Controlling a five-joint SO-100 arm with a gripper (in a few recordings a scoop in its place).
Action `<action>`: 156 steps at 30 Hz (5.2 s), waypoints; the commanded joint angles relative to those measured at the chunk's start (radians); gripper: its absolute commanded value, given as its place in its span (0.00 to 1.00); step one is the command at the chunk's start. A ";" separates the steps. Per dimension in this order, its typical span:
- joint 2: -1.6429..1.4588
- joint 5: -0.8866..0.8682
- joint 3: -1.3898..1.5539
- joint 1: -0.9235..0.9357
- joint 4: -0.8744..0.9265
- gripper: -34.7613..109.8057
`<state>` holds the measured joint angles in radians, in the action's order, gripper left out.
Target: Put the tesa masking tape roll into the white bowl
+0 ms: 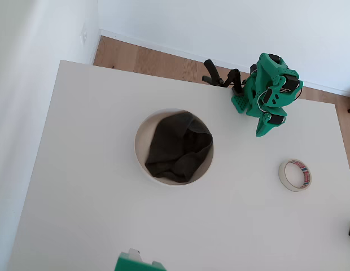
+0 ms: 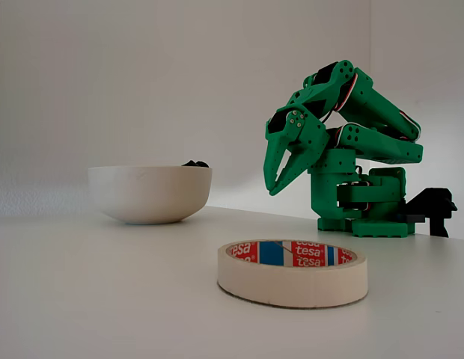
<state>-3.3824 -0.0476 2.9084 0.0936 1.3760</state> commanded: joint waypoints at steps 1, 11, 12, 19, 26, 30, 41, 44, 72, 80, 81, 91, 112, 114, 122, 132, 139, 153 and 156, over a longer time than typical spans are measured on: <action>-0.006 -0.003 -0.012 -0.006 0.015 0.18; -0.006 -0.002 -0.012 -0.009 0.015 0.18; -0.006 -0.002 -0.012 -0.009 0.015 0.18; -0.006 -0.006 -0.015 0.009 -0.017 0.18; 0.264 0.000 -0.114 -0.052 -0.225 0.18; 0.666 -0.023 -0.299 -0.129 -0.337 0.18; 1.345 -0.107 -0.690 -0.448 -0.416 0.18; 1.436 -0.140 -0.747 -0.506 -0.407 0.21; 1.551 -0.201 -0.781 -0.558 -0.471 0.33; 1.552 -0.216 -0.781 -0.581 -0.463 0.34; 1.555 -0.218 -0.781 -0.584 -0.468 0.33; 1.595 -0.233 -0.781 -0.598 -0.486 0.33; 1.637 -0.249 -0.779 -0.644 -0.466 0.20; 1.637 -0.252 -0.779 -0.643 -0.466 0.18; 1.548 -0.252 -0.769 -0.646 -0.439 0.18; 0.946 -0.189 -0.811 -0.483 -0.176 0.18; 0.762 -0.132 -0.911 -0.184 -0.067 0.18; 0.923 0.023 -0.982 0.638 -0.284 0.18; 1.031 0.020 -1.034 0.770 -0.354 0.18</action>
<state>-2.4222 -0.0215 2.0018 0.6995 1.1029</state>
